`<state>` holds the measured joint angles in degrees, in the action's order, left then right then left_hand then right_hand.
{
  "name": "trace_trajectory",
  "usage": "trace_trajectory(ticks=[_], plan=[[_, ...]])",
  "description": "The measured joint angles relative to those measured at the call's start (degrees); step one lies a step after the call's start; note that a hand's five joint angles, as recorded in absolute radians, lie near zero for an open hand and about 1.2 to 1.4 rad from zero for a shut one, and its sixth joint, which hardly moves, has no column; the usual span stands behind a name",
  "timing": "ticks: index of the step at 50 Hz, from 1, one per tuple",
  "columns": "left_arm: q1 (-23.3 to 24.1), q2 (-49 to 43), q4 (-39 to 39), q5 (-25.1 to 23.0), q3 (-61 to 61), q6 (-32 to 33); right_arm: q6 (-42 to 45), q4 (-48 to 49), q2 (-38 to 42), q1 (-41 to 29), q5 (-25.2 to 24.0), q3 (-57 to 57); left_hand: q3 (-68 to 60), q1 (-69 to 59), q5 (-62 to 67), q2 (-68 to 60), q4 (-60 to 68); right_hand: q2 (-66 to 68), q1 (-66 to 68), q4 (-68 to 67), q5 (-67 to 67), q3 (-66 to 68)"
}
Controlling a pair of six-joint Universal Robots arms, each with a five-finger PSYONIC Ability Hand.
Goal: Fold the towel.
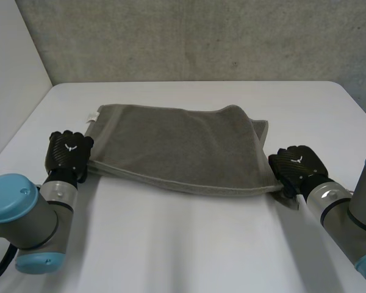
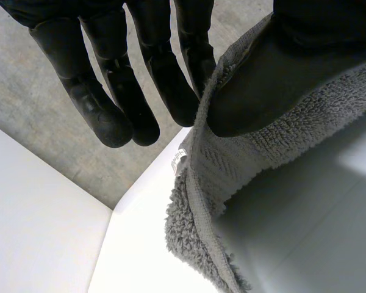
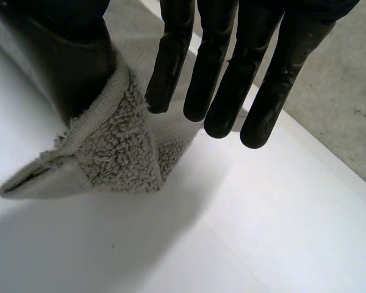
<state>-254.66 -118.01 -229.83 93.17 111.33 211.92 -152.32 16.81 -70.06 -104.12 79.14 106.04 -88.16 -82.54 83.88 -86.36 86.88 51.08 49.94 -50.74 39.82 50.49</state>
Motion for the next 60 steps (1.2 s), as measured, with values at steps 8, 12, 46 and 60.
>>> trace_trajectory(ticks=[8, 12, 46, 60], plan=[[-0.21, 0.47, 0.01, 0.04, 0.12, 0.2, 3.9, 0.03, 0.13, 0.18, 0.84, -0.09, 0.0, 0.0, 0.0, 0.0, 0.0, 24.55, 25.93, -25.2, 26.42, 25.26], [-0.48, 1.57, 0.22, 0.07, 0.22, 0.54, 4.61, 0.03, -2.5, 0.44, 1.51, -0.14, -0.01, 0.0, 0.0, 0.0, 0.0, 24.55, 25.93, -25.83, 26.73, 25.81], [0.3, 19.02, 29.68, -2.75, -18.06, 0.13, 22.02, -39.59, -5.4, 0.59, -1.75, -37.27, -0.27, 0.0, 0.33, 0.0, 0.0, 25.06, 25.94, -25.84, 26.74, 25.82], [1.14, 6.5, 27.99, -1.28, -53.74, -3.38, 6.23, -10.35, 4.71, -5.97, 8.83, -66.01, -0.31, 0.0, 0.33, 0.0, 0.0, 25.07, 25.94, -25.84, 26.74, 25.82]])
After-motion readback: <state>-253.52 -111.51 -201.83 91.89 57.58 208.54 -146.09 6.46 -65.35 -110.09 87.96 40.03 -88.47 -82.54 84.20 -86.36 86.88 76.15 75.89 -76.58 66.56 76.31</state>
